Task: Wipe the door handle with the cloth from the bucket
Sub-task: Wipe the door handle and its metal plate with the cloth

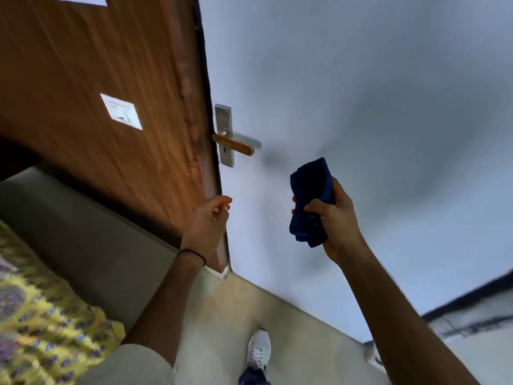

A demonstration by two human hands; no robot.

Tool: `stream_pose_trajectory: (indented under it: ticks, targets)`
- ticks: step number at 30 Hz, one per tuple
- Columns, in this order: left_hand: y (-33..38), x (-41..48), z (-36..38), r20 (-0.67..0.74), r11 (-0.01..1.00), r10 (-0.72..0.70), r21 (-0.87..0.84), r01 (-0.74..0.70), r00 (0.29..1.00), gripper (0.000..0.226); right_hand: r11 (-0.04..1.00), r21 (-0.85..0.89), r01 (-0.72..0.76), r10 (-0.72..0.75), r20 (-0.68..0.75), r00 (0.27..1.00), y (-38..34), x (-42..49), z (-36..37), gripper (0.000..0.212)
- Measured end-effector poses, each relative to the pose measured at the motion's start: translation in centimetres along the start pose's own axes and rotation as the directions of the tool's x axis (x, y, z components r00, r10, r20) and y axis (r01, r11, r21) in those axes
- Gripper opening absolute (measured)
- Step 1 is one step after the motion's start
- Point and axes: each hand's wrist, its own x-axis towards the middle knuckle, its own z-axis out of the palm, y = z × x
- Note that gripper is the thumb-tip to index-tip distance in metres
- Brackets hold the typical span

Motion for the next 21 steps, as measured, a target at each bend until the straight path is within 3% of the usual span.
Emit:
stream_pose_trajectory:
  ticks: [5,9,14,18,21]
  targets:
    - [-2.1,8.7,-2.5,-0.085,0.995,-0.039,0.087,0.047,0.996,0.027,0.948,-0.233,0.217,-0.209,0.059,0.976,-1.7,10.0,6.3,0.062]
    - [-3.3,13.9,-3.7,-0.194,0.992,-0.034,0.114,0.057,0.98,0.027,0.81,-0.422,0.407,-0.388,0.135,0.912,-1.2,15.5,9.6,0.071]
    - [-4.5,18.8,-3.3,-0.338,0.993,-0.056,0.077,0.087,0.939,0.033,0.636,-0.607,0.476,-0.5,0.145,0.854,-0.3,19.0,12.2,0.069]
    - [-5.8,22.9,-2.9,-0.39,0.992,-0.092,0.039,0.117,0.916,0.069,0.457,-0.754,0.472,-0.497,0.224,0.838,2.4,20.7,14.0,0.062]
    - [-6.0,25.2,-3.1,-0.437,0.993,0.024,0.116,0.03,0.899,0.085,0.316,-0.858,0.405,-0.456,0.237,0.858,4.6,20.2,15.5,0.063]
